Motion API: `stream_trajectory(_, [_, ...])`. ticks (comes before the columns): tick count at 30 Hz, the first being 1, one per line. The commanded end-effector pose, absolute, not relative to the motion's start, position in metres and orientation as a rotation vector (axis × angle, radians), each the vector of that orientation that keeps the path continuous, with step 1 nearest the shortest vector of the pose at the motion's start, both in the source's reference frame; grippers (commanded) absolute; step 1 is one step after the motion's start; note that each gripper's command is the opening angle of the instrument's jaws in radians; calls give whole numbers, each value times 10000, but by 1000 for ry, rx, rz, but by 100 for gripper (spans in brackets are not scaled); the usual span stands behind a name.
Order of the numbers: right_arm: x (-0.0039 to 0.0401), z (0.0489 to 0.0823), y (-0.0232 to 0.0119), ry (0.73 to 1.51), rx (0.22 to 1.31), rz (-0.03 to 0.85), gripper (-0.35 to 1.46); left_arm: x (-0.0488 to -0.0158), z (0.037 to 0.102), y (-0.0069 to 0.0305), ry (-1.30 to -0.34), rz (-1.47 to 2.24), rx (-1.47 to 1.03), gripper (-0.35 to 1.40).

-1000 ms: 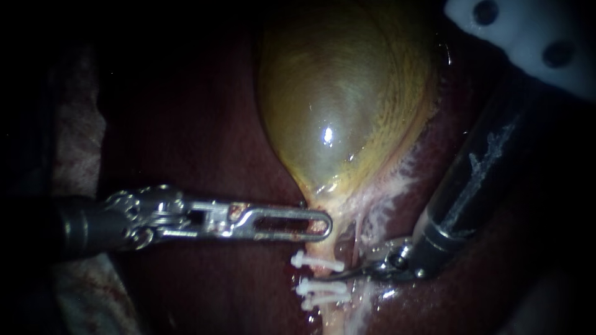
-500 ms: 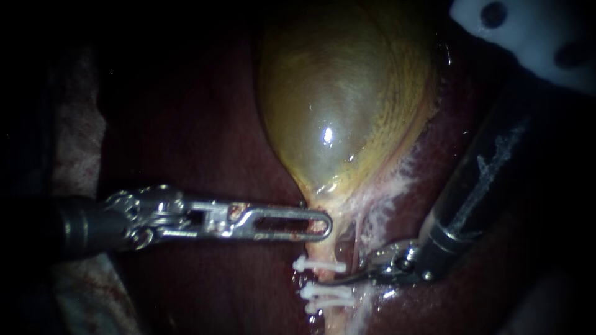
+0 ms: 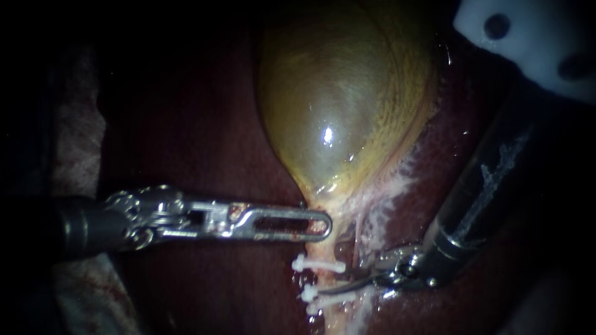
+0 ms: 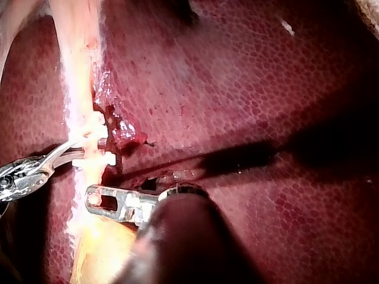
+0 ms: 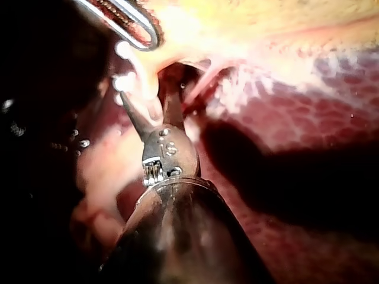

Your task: Go to the cutting position left tube

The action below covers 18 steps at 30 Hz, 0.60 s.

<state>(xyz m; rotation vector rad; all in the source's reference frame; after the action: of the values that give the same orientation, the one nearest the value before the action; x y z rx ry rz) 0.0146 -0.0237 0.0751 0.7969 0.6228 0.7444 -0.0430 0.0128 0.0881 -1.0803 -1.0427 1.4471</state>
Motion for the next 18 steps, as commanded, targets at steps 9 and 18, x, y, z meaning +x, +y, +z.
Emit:
stream_trajectory(9, [143,751,-238,623,798,743,116,-430,882,128,-1043,1447,-1080,-35])
stream_trajectory(18, [130,741,-242,623,800,738,116,-434,887,134,-1031,1444,-1080,-35])
